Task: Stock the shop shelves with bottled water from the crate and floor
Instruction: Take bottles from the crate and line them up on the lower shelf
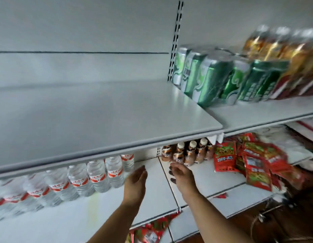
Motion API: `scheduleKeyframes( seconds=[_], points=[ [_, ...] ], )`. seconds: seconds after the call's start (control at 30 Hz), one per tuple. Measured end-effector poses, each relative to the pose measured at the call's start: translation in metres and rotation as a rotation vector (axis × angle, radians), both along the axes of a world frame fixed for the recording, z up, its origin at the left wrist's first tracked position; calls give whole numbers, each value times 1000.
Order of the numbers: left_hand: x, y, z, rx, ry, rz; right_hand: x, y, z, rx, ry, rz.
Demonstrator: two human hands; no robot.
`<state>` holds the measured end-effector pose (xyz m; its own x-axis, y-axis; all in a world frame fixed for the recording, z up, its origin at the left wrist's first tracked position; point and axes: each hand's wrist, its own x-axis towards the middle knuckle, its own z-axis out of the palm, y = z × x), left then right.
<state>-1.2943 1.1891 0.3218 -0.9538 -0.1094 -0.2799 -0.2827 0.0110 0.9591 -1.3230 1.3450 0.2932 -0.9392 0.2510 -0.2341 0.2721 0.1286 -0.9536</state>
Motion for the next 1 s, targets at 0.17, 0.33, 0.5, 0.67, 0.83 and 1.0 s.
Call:
scheduleKeyframes(
  seconds=[0.17, 0.33, 0.5, 0.67, 0.83, 1.0],
  points=[
    [64, 2, 73, -31, -52, -169, 102, 9, 88, -63, -23, -181],
    [159, 5, 133, -86, 23, -458, 240, 8, 147, -155, -10, -443],
    [254, 42, 166, -40, 26, -788, 388, 25, 162, -134, -7, -734],
    [367, 92, 160, -25, -9, -1015, 545, 42, 138, -209, -82, -1073],
    [477, 138, 122, -27, -156, -1217, 682, 48, 115, -357, -124, -1295],
    [576, 177, 81, -118, -259, -1311, 781, 65, 71, -444, -204, -1349]
  ],
)
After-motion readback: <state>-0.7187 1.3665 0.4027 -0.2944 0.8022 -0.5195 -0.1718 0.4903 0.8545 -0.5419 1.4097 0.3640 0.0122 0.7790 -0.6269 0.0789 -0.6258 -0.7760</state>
